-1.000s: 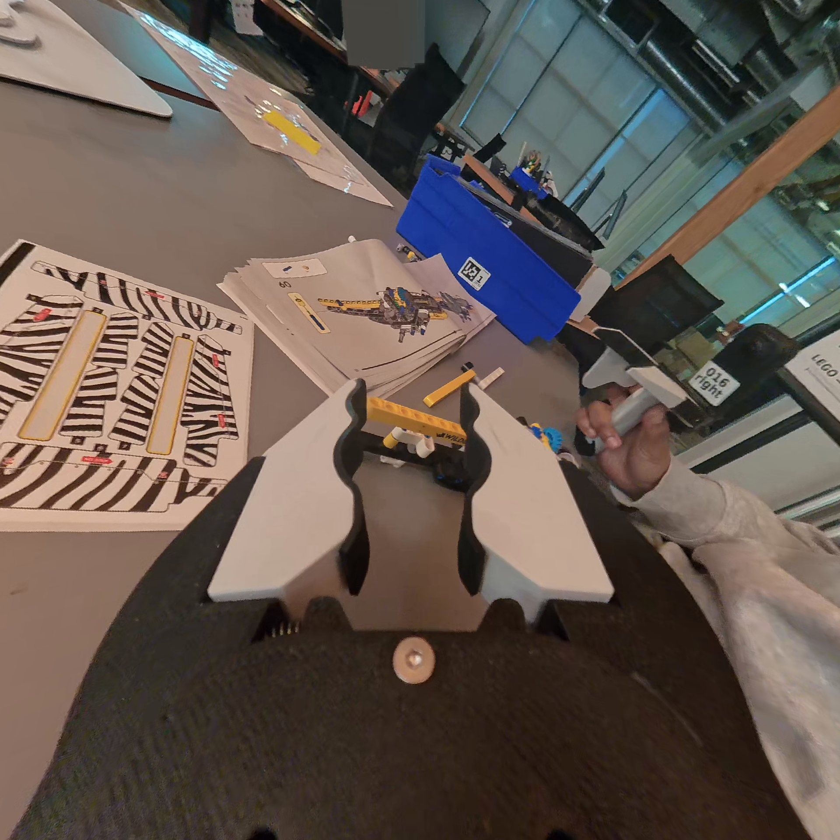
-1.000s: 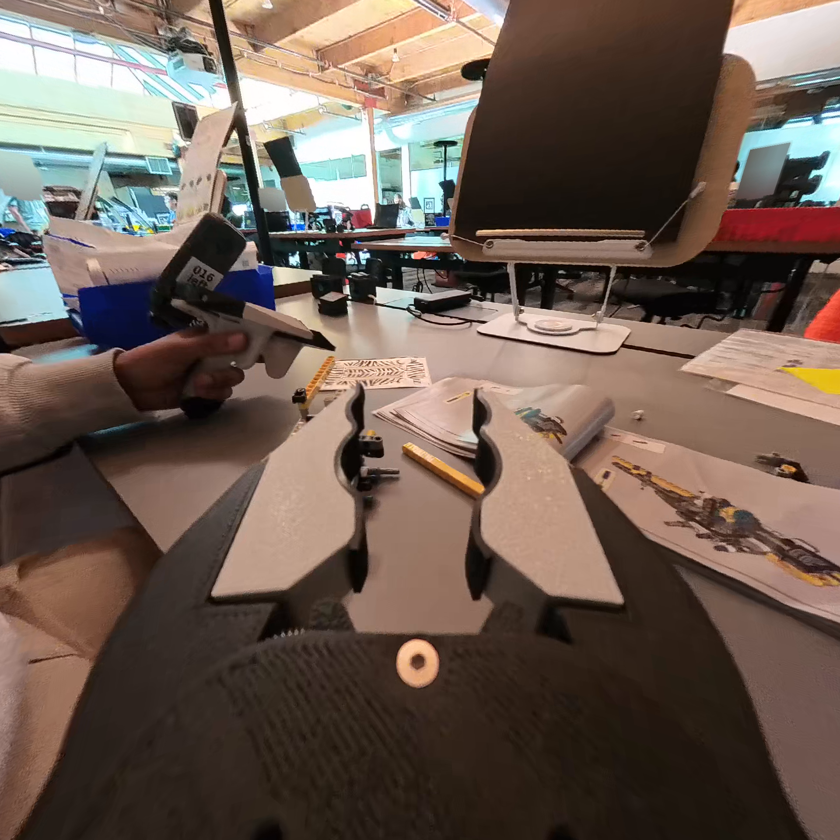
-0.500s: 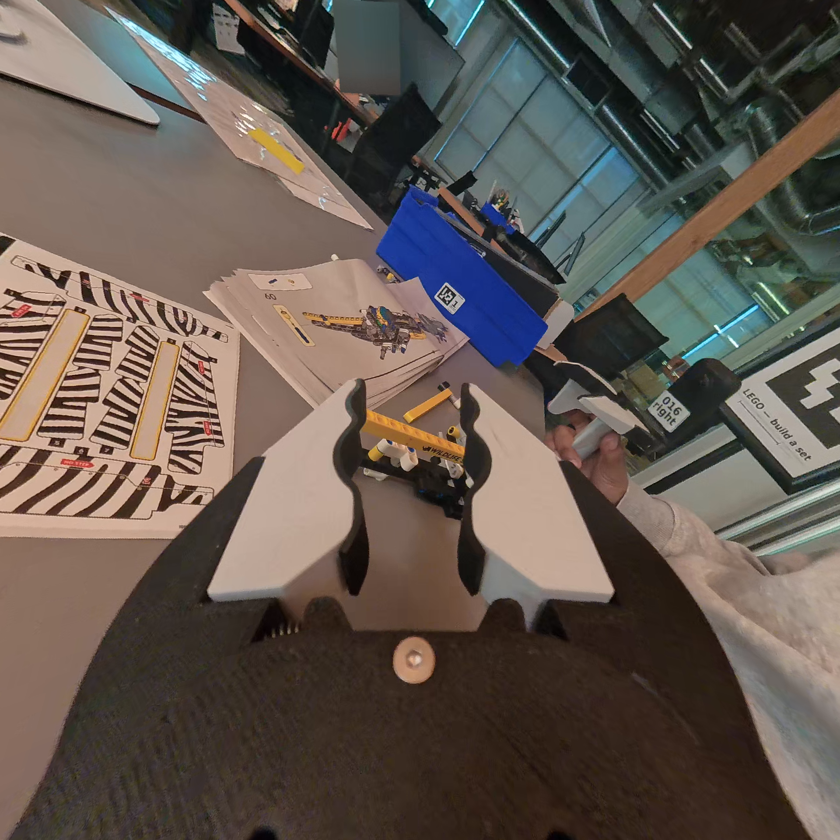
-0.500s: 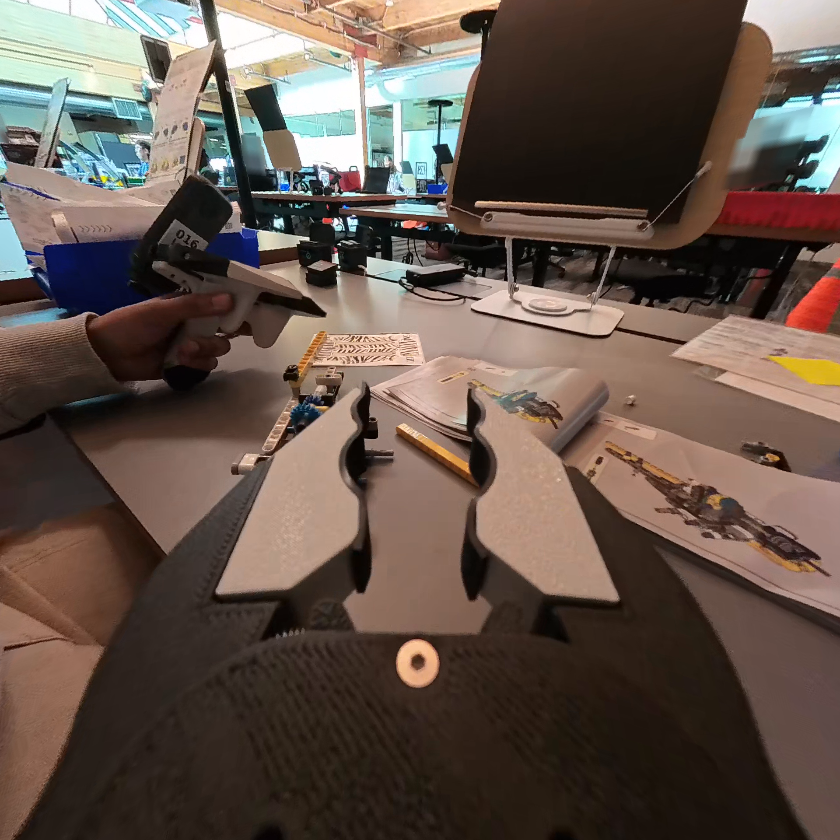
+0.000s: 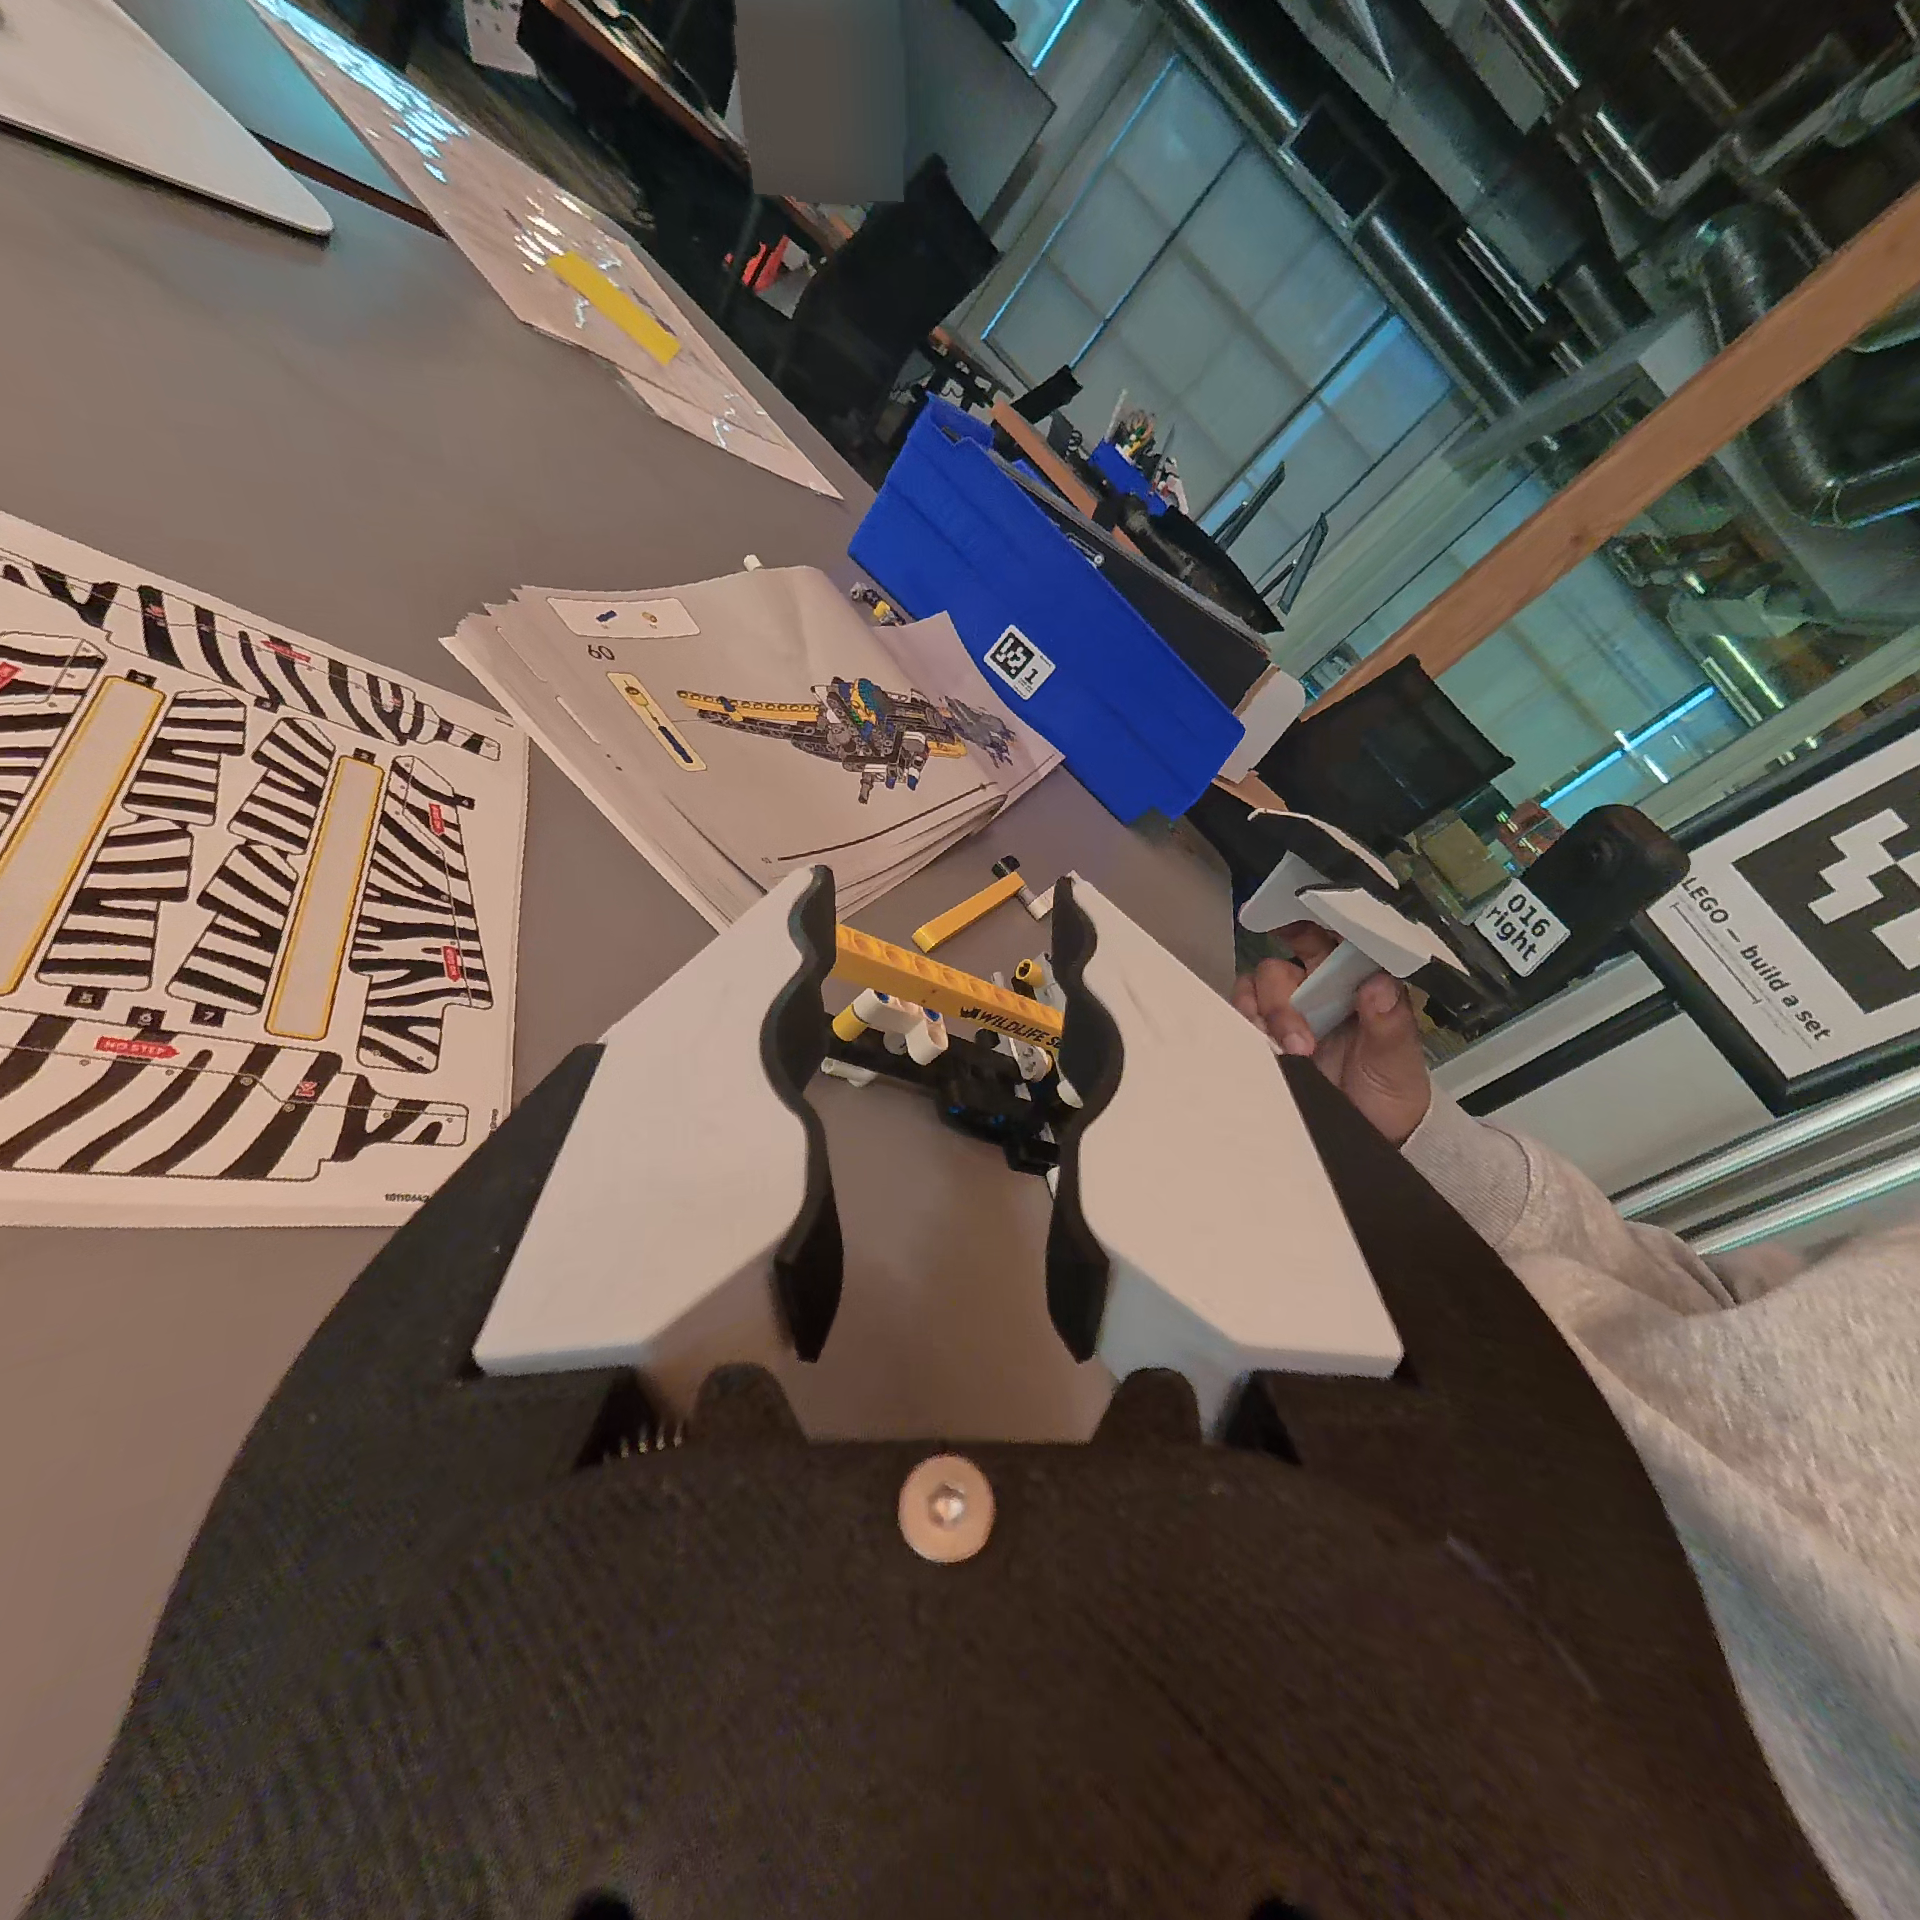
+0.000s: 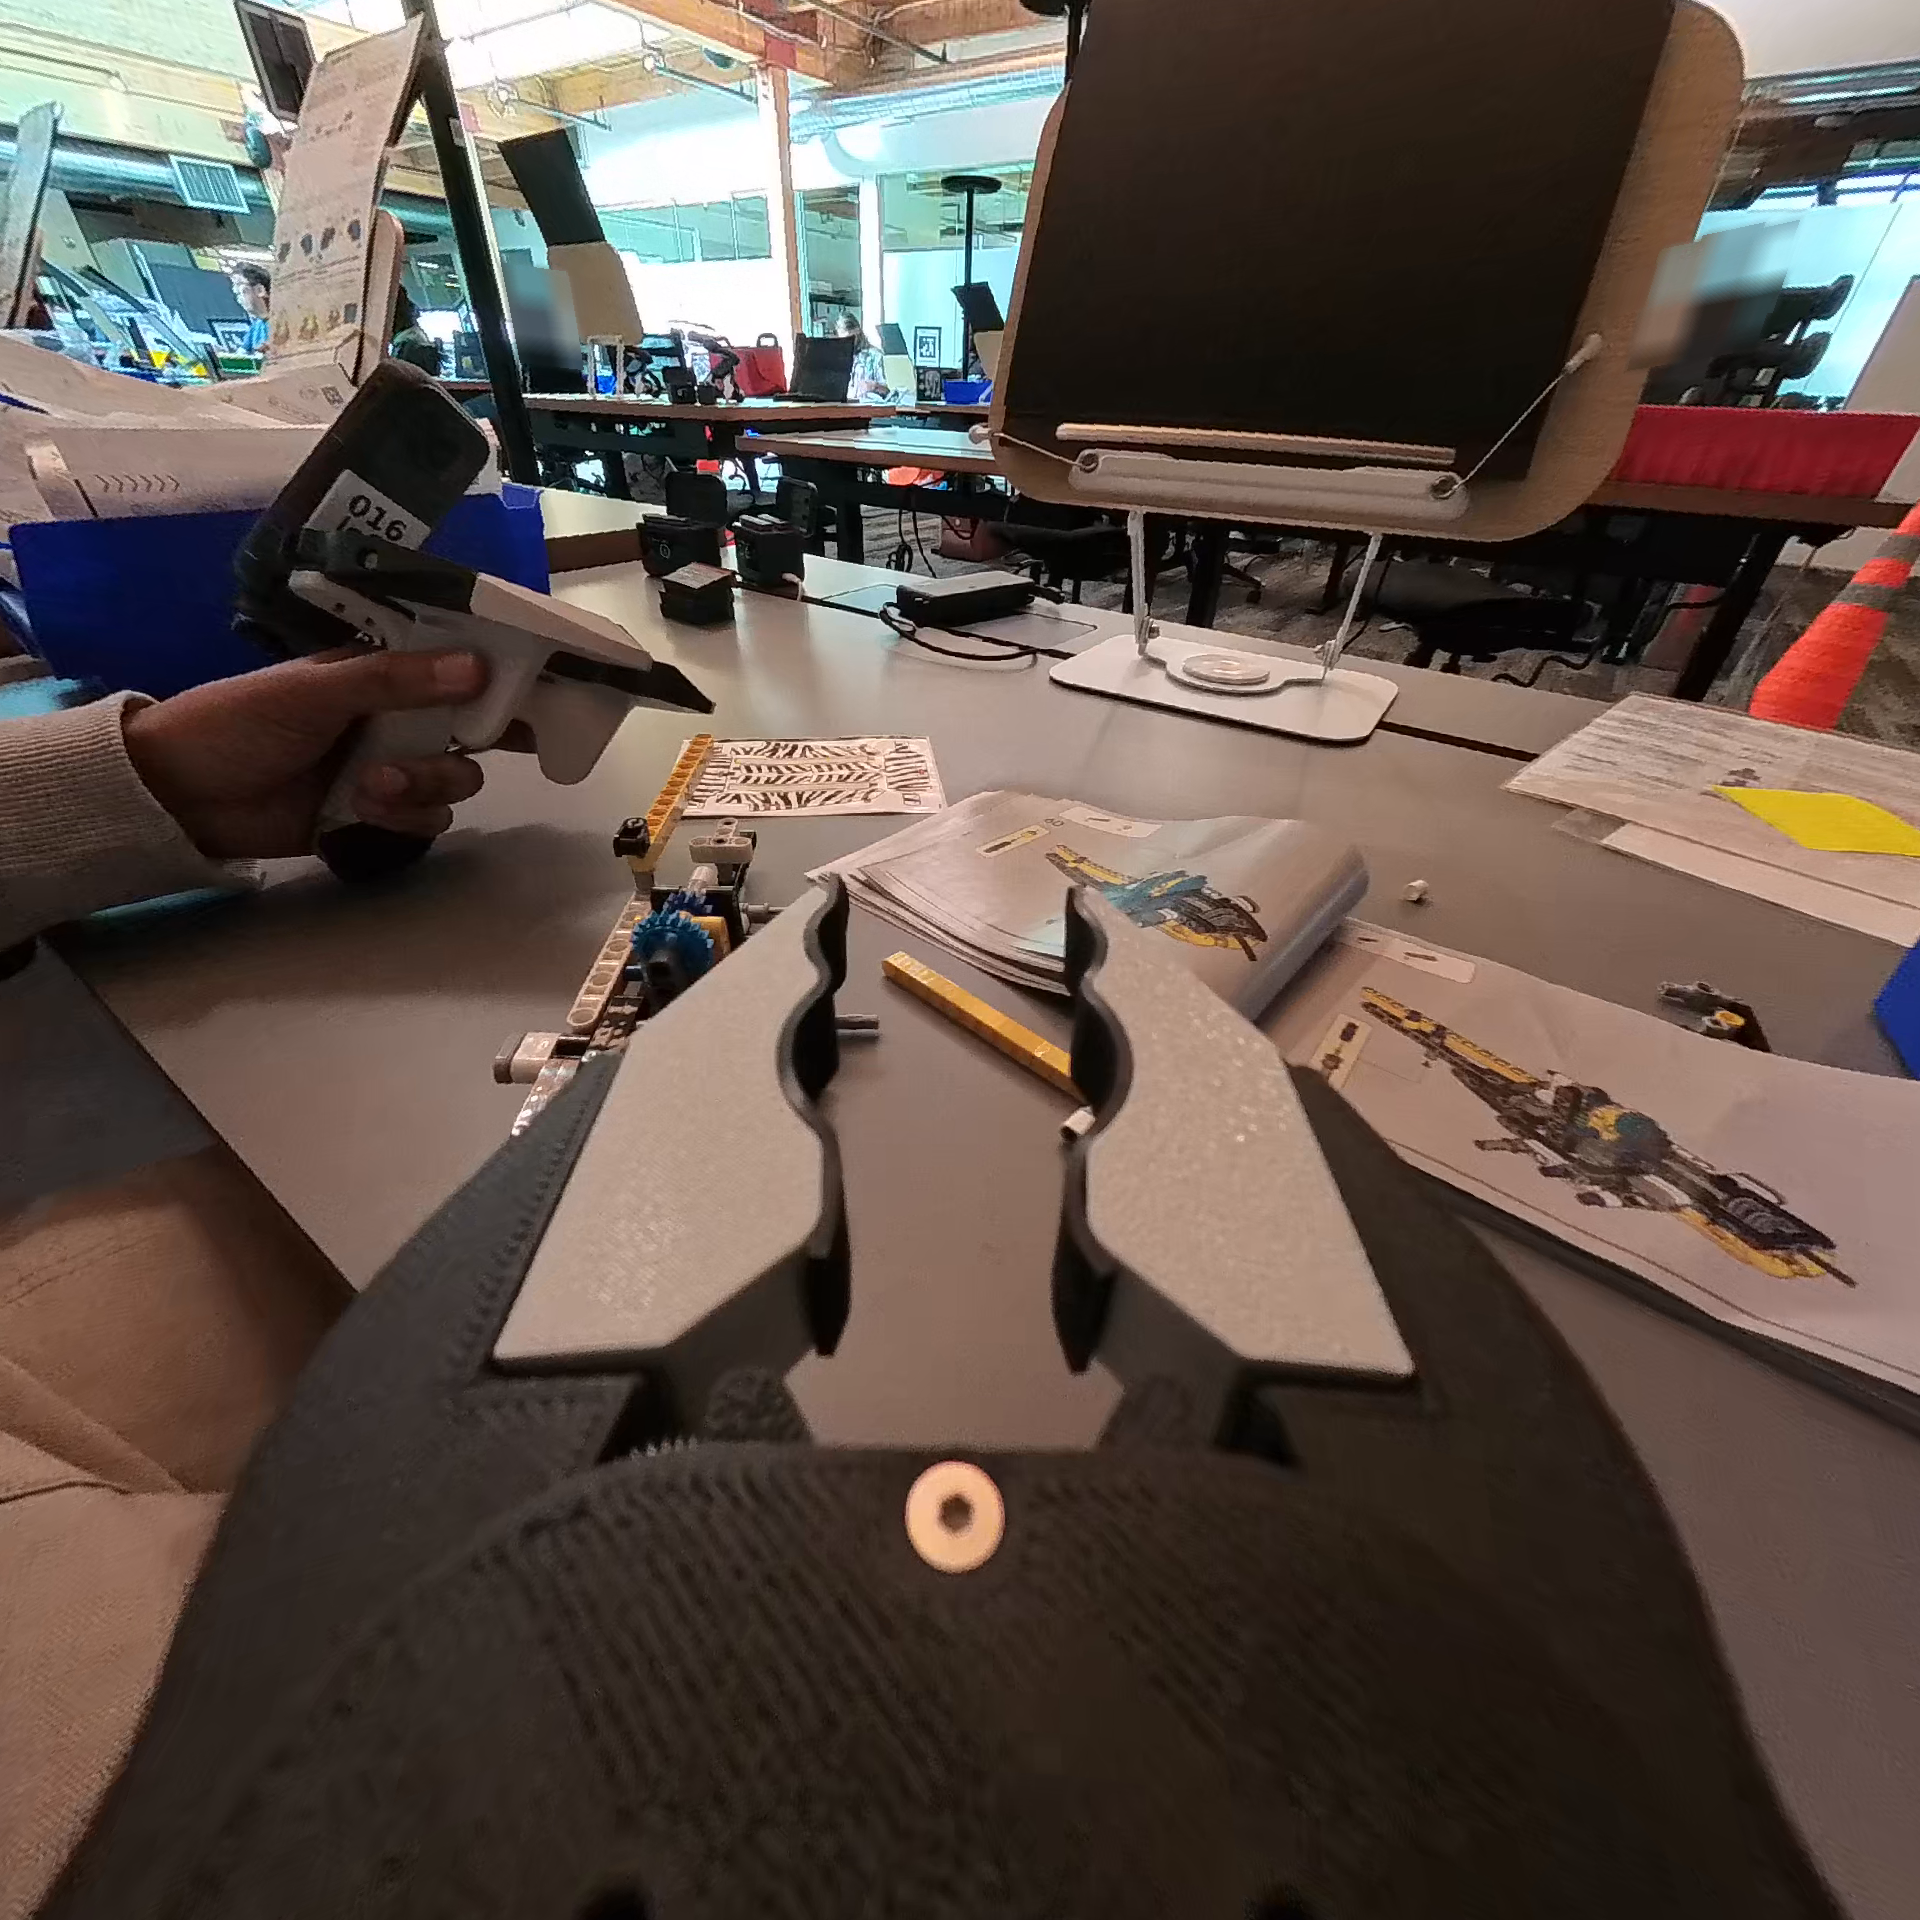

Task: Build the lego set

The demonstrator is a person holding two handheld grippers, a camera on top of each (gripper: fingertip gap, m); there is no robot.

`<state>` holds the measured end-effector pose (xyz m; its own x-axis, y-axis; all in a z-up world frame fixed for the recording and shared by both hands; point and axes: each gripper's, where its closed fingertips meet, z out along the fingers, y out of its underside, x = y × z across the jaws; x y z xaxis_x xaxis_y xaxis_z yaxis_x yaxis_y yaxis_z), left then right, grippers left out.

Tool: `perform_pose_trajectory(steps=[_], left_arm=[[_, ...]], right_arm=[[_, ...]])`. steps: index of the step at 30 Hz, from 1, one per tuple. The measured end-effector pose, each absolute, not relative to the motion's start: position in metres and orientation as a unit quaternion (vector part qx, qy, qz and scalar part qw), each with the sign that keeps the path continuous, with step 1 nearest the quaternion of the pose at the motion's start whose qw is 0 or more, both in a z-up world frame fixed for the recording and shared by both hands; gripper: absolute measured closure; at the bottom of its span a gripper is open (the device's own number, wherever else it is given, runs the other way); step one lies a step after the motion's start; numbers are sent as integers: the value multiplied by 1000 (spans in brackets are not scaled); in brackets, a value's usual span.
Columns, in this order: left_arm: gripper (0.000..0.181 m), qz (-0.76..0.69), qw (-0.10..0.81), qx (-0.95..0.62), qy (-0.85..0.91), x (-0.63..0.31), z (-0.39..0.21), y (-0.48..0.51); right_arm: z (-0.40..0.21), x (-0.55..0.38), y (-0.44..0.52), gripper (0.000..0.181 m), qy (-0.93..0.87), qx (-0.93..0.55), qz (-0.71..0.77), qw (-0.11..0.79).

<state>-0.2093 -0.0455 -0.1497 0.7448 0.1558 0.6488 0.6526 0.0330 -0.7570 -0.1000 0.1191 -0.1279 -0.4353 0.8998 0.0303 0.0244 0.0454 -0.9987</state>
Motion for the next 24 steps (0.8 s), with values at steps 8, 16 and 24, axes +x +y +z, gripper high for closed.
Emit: perform_pose_trajectory(steps=[8, 16, 24], left_arm=[[141, -192, 652, -668, -303, -210, -150, -46], [141, -193, 651, -668, -304, -210, -151, -45], [141, -194, 649, -669, -306, -210, -152, -45]], right_arm=[[-128, -100, 119, 142, -619, -374, 578, 378], [-129, -100, 119, 142, -620, -374, 577, 378], [-129, -101, 119, 143, -622, -374, 574, 379]])
